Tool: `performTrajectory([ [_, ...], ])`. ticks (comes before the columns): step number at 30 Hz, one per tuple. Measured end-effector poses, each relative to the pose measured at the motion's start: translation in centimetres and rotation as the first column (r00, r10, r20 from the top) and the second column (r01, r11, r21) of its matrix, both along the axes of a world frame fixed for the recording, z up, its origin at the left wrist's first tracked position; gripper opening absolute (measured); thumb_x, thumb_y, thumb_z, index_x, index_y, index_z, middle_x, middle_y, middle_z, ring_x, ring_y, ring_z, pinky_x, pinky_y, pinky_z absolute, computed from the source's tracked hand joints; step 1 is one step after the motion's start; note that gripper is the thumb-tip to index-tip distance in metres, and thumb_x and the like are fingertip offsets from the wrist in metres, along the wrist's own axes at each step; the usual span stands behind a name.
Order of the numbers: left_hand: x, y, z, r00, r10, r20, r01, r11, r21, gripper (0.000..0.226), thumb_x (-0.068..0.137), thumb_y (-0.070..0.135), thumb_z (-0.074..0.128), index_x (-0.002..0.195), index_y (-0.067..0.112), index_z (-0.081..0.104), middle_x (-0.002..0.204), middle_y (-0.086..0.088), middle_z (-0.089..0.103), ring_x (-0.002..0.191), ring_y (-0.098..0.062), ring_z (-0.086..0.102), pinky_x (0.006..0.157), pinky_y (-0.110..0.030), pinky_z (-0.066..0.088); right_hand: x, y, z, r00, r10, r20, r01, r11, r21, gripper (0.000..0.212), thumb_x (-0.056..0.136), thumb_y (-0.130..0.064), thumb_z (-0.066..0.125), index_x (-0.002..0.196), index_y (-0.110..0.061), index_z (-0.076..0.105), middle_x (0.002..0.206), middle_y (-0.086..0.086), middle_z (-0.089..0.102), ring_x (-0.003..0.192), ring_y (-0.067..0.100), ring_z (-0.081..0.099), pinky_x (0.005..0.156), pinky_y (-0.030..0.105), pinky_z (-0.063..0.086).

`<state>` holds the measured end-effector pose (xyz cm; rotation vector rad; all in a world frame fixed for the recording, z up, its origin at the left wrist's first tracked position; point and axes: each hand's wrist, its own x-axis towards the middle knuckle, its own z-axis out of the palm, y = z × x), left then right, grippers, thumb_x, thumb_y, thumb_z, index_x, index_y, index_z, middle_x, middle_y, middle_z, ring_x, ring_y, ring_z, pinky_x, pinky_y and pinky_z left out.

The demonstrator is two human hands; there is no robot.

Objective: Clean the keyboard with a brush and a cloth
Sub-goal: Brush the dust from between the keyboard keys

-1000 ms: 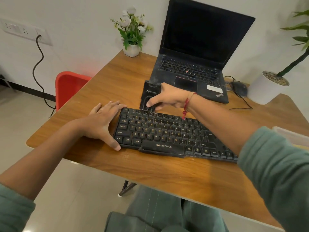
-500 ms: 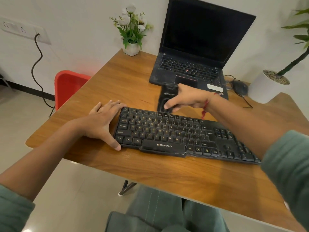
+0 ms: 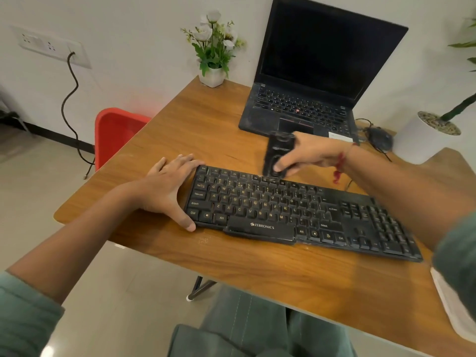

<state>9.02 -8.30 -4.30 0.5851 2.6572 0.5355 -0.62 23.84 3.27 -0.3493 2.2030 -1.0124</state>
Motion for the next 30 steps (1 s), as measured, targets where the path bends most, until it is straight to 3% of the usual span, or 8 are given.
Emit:
performTrajectory([
  [5, 0.1, 0.0, 0.1, 1.0, -0.003, 0.006, 0.003, 1.0, -0.002, 0.155, 0.021, 0.101, 0.051, 0.149, 0.037, -0.008, 0.16, 0.012, -0.013, 0.146, -0.009, -0.015, 0.116, -0.04, -0.019, 0.3, 1.1, 0.1, 0.999, -0.032, -0.028, 0.032, 0.999, 0.007, 0.031, 0.076, 0.002, 0.074, 0.104, -0.002, 0.062, 0.099, 0.016, 0.072, 0.089, 0.029, 0.071, 0.064, 0.024, 0.059],
  [9, 0.0, 0.0, 0.1, 1.0, -0.007, 0.009, 0.007, 1.0, -0.01, 0.156, 0.021, 0.101, 0.051, 0.15, 0.036, -0.009, 0.161, 0.011, -0.013, 0.147, -0.01, -0.016, 0.116, -0.04, -0.02, 0.1, -4.0, -0.6, 0.997, 0.047, -0.062, -0.05, 0.997, -0.05, 0.039, 0.075, 0.0, 0.075, 0.109, -0.007, 0.057, 0.103, 0.013, 0.07, 0.092, 0.026, 0.071, 0.072, 0.029, 0.06],
  [15, 0.1, 0.0, 0.3, 1.0, -0.002, 0.023, 0.002, 1.0, -0.026, 0.155, 0.023, 0.099, 0.053, 0.15, 0.037, -0.012, 0.16, 0.012, -0.014, 0.146, -0.009, -0.015, 0.115, -0.038, -0.02, 0.0, -10.3, -1.3, 0.993, 0.039, -0.109, -0.049, 0.995, -0.092, 0.035, 0.075, -0.003, 0.076, 0.103, -0.013, 0.057, 0.099, 0.009, 0.068, 0.087, 0.02, 0.07, 0.071, 0.029, 0.059],
  [18, 0.0, 0.0, 0.2, 1.0, -0.004, 0.021, 0.004, 1.0, -0.012, 0.153, 0.026, 0.097, 0.056, 0.15, 0.037, -0.011, 0.16, 0.013, -0.013, 0.147, -0.009, -0.014, 0.115, -0.038, -0.02, 0.0, -7.5, -0.9, 0.995, 0.059, -0.077, -0.063, 0.997, -0.049, 0.029, 0.076, -0.001, 0.074, 0.1, -0.01, 0.059, 0.097, 0.01, 0.069, 0.087, 0.021, 0.07, 0.065, 0.025, 0.057],
  [25, -0.1, -0.1, 0.1, 1.0, 0.001, 0.018, 0.0, 1.0, -0.014, 0.149, 0.029, 0.092, 0.061, 0.149, 0.04, -0.009, 0.16, 0.012, -0.012, 0.147, -0.01, -0.013, 0.115, -0.038, -0.019, 1.4, 3.6, 1.1, 0.998, -0.011, -0.068, 0.017, 0.996, 0.089, 0.035, 0.075, 0.004, 0.073, 0.102, -0.009, 0.057, 0.101, 0.013, 0.069, 0.09, 0.025, 0.071, 0.07, 0.026, 0.06],
  [28, -0.2, -0.2, -0.1, 1.0, -0.003, 0.024, 0.004, 1.0, -0.02, 0.15, 0.027, 0.094, 0.059, 0.149, 0.04, -0.01, 0.16, 0.012, -0.013, 0.147, -0.01, -0.013, 0.115, -0.038, -0.019, 2.0, 7.5, 2.3, 0.996, -0.057, -0.073, 0.07, 0.978, 0.196, 0.048, 0.07, -0.004, 0.079, 0.109, -0.011, 0.052, 0.107, 0.013, 0.068, 0.089, 0.021, 0.072, 0.071, 0.027, 0.06],
  [30, -0.2, -0.2, -0.1, 1.0, -0.007, 0.03, 0.008, 1.0, -0.02, 0.149, 0.025, 0.096, 0.058, 0.147, 0.044, -0.011, 0.16, 0.012, -0.013, 0.147, -0.01, -0.013, 0.115, -0.038, -0.019, 2.4, 9.4, 2.9, 0.992, -0.089, -0.085, 0.106, 0.966, 0.237, 0.076, 0.05, -0.025, 0.091, 0.112, -0.014, 0.049, 0.107, 0.011, 0.067, 0.09, 0.02, 0.071, 0.071, 0.029, 0.06],
])
